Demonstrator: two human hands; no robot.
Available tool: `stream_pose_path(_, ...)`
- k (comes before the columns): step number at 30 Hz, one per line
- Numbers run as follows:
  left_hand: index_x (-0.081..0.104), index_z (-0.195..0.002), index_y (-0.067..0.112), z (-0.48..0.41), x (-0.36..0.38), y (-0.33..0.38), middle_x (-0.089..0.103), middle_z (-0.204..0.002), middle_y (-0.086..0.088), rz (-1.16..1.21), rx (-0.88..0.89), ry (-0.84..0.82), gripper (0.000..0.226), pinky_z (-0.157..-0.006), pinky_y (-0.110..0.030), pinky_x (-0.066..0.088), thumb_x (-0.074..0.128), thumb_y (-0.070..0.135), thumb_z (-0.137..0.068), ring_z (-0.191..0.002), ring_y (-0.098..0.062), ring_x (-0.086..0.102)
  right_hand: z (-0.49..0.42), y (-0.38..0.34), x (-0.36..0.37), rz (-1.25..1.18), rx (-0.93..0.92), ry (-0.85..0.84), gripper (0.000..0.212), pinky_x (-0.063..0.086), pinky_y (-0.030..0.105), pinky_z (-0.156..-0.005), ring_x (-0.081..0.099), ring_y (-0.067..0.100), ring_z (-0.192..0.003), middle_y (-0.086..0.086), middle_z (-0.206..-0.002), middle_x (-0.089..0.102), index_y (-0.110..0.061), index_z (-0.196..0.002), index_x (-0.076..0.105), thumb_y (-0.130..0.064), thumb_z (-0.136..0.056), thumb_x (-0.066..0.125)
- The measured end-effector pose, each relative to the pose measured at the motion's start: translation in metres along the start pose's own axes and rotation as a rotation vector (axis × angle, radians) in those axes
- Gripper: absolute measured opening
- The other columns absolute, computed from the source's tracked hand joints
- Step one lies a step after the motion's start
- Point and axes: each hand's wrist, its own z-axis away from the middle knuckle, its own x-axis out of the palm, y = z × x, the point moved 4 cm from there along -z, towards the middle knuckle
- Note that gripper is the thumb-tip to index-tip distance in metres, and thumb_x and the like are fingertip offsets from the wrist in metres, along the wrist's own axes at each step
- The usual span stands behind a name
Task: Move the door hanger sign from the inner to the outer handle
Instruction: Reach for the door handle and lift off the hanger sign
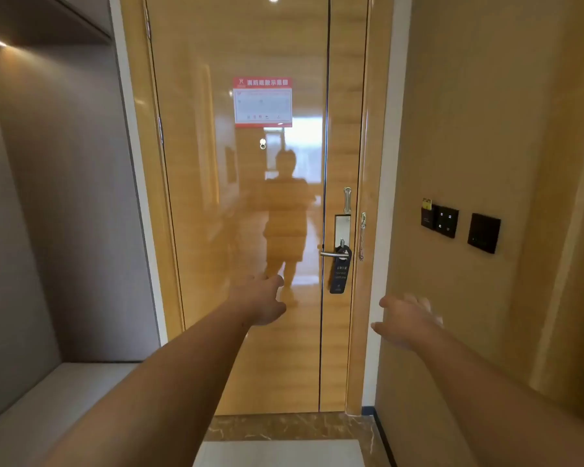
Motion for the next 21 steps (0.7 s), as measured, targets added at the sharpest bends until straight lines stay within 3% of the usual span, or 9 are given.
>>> stream_pose_path(9,0.029,-0.139,0.027,-0.062,0.029,-0.016,0.037,-0.143,-0.01,-0.079,-0.046,-0.045,0.061,-0.093,-0.051,0.039,0.049,0.041,-0.083,-0.127,-0.034,0.034,-0.071,0.009,0.037,-0.057,0.022,-0.076,0.064,0.034,0.05,-0.105,0.029,0.032,-0.135,0.009,-0.146,0.036,-0.029,-0.137,0.035,-0.046,-0.079,0.056)
stream_pose_path(15,0.038,-0.133,0.021,-0.158,0.039,-0.032,0.04,-0.14,-0.01,-0.094,0.021,-0.051,0.052,-0.095,-0.049,0.039,0.05,0.038,-0.085,-0.126,-0.034,0.036,-0.159,-0.001,0.062,-0.058,0.07,-0.081,0.066,0.04,0.05,-0.1,0.035,0.034,-0.13,0.007,-0.143,0.042,-0.028,-0.134,0.038,-0.047,-0.075,0.058)
stream_pose_path(21,0.03,-0.14,0.023,-0.268,0.063,-0.07,0.038,-0.143,-0.012,-0.079,0.035,-0.114,0.06,-0.101,-0.05,0.037,0.05,0.04,-0.085,-0.129,-0.036,0.035,-0.256,-0.021,0.089,-0.157,0.124,-0.112,0.059,0.048,0.047,-0.093,0.048,0.033,-0.118,0.009,-0.132,0.051,-0.026,-0.128,0.044,-0.046,-0.075,0.06)
